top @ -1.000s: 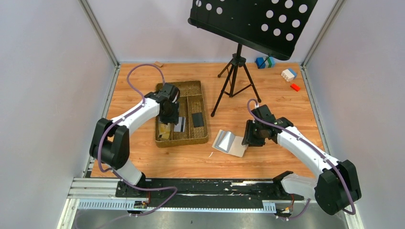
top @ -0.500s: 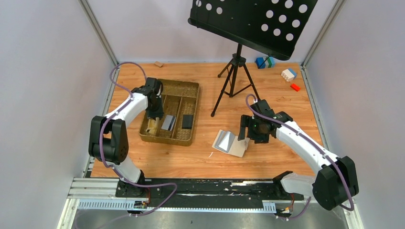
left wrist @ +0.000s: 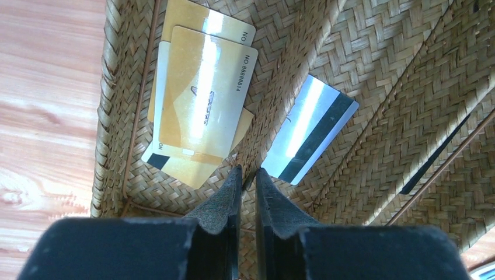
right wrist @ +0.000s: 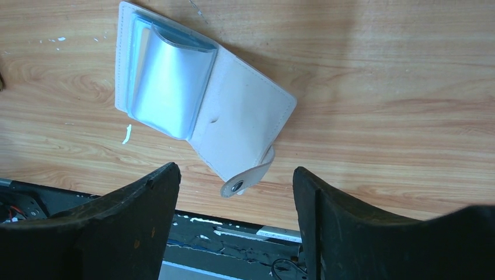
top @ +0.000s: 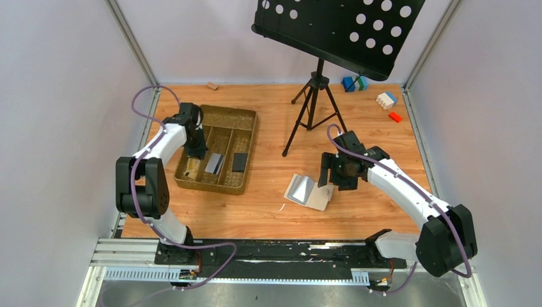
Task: Take the credit cards out of the card holder
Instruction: Move the storage box to the center of the board, then remove the credit card from the card holder.
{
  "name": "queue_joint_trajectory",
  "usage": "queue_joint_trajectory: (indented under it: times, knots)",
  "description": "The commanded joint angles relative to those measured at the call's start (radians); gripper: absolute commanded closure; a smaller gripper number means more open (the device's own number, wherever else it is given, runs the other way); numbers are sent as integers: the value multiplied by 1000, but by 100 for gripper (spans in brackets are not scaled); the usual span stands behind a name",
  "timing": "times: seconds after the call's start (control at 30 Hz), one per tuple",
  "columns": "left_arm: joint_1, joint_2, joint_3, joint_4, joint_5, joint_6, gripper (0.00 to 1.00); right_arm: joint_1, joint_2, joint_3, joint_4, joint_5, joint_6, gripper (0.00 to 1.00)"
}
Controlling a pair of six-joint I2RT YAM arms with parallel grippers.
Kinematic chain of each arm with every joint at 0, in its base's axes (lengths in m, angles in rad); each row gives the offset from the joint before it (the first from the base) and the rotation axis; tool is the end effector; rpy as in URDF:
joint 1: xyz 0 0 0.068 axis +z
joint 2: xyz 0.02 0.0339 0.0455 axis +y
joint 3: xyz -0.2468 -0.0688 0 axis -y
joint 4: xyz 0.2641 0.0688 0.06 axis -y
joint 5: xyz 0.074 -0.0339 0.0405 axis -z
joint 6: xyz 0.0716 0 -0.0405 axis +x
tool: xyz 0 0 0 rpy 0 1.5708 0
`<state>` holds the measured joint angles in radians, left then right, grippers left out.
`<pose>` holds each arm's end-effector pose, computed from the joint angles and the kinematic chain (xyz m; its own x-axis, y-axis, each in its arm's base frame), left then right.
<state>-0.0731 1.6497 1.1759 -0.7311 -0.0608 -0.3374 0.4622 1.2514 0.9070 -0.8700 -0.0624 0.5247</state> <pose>0.3533 -0.0215 0.1566 -0.8958 -0.2657 -0.3564 -0.2600 0.9634 -0.0649 0.2326 0.1209 0.1788 -0.9587 0.0810 -0.2727 0.0182 0.9741 0.2254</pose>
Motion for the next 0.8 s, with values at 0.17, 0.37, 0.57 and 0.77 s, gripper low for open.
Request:
queue_joint_trajectory:
  times: [0.17, 0.37, 0.57, 0.77]
  knots:
    - [125, -32, 13, 32, 63, -5, 82, -2, 42, 88, 20, -36, -15, 26]
    - [88, -146, -34, 66, 188, -65, 67, -2, 91, 187, -1, -76, 24, 20]
    - [-6, -256, -40, 23, 186, -70, 43, 71, 184, 284, -59, -67, 143, 6]
    - [-68, -400, -49, 8, 210, -73, 36, 146, 277, 279, -67, -29, 192, 5]
